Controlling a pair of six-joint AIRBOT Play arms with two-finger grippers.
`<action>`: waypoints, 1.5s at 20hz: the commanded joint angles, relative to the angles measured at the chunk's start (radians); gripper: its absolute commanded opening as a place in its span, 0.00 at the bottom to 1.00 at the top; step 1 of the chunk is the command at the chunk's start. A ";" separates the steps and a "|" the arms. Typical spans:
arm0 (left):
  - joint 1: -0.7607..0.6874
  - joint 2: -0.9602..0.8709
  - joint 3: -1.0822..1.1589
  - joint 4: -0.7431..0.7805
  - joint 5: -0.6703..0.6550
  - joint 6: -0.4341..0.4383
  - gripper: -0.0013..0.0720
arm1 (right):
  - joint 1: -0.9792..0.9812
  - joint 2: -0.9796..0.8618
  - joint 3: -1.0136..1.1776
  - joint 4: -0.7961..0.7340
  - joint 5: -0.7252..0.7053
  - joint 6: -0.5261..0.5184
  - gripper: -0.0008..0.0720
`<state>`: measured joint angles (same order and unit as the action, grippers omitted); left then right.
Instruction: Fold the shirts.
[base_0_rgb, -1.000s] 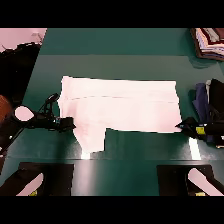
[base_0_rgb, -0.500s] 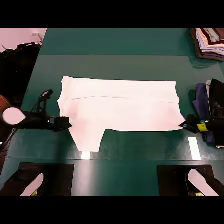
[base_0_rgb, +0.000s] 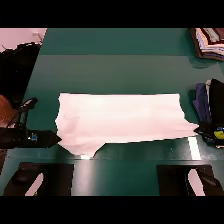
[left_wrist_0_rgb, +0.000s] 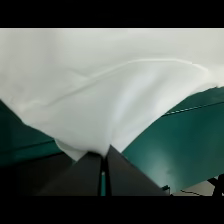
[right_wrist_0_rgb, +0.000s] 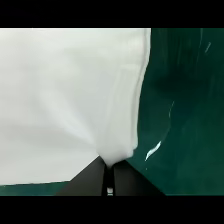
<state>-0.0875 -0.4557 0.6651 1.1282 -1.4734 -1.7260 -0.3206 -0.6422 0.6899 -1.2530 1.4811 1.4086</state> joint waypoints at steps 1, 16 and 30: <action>0.000 -0.029 0.045 0.002 0.111 0.052 0.05 | 0.001 0.029 0.004 0.056 -0.024 0.035 0.03; 0.000 -0.566 0.068 0.005 0.785 0.158 0.06 | 0.255 -0.746 0.486 0.138 -0.273 0.035 0.05; -0.104 -0.576 0.244 -0.122 0.611 0.153 0.05 | -0.117 -0.812 0.375 0.291 -0.110 -0.249 0.69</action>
<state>-0.1318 -1.0222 0.9009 1.0576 -0.8921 -1.5654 -0.3489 -1.4307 1.1255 -1.0599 1.3548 1.2587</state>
